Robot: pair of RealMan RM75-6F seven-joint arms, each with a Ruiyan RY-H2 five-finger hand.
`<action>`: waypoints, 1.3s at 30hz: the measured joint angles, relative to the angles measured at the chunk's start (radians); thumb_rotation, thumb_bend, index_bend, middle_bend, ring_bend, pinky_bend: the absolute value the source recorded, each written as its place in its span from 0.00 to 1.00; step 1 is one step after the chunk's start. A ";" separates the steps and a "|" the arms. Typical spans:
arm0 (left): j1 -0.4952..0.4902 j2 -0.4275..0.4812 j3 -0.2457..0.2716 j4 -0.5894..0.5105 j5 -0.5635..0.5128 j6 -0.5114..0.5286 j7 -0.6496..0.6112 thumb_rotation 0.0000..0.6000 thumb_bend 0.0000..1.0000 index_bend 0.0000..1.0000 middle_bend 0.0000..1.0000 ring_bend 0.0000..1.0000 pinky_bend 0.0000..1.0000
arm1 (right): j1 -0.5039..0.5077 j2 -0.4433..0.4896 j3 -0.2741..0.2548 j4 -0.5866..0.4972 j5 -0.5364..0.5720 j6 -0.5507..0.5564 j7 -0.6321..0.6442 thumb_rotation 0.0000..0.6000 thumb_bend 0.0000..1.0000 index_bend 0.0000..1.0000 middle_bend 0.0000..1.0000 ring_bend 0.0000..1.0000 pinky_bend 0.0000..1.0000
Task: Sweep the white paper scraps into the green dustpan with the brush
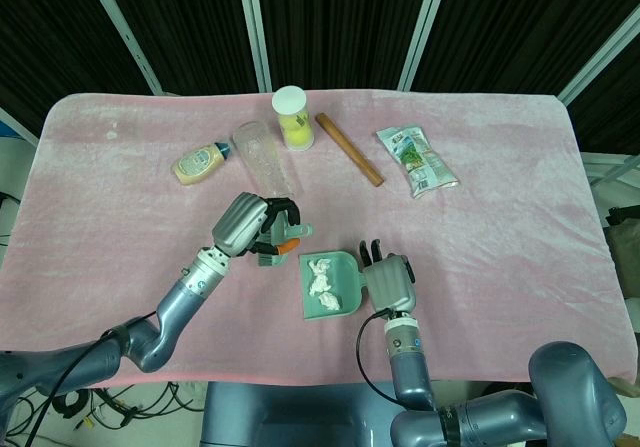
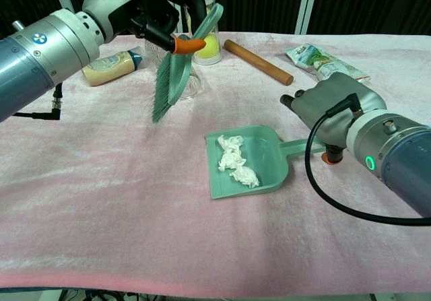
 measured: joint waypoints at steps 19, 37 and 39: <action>-0.017 0.197 0.121 -0.130 -0.125 -0.273 0.644 1.00 0.35 0.64 0.69 0.79 0.93 | -0.047 0.149 -0.006 -0.107 -0.048 -0.007 0.080 1.00 0.17 0.03 0.11 0.51 0.69; 0.053 0.276 0.192 -0.243 -0.400 -0.275 0.941 1.00 0.10 0.31 0.42 0.78 0.93 | -0.077 0.218 -0.026 -0.140 -0.057 -0.031 0.134 1.00 0.17 0.03 0.11 0.51 0.69; 0.063 0.275 0.195 -0.242 -0.403 -0.265 0.937 1.00 0.10 0.28 0.40 0.77 0.92 | -0.083 0.228 -0.030 -0.142 -0.058 -0.033 0.144 1.00 0.17 0.03 0.11 0.51 0.69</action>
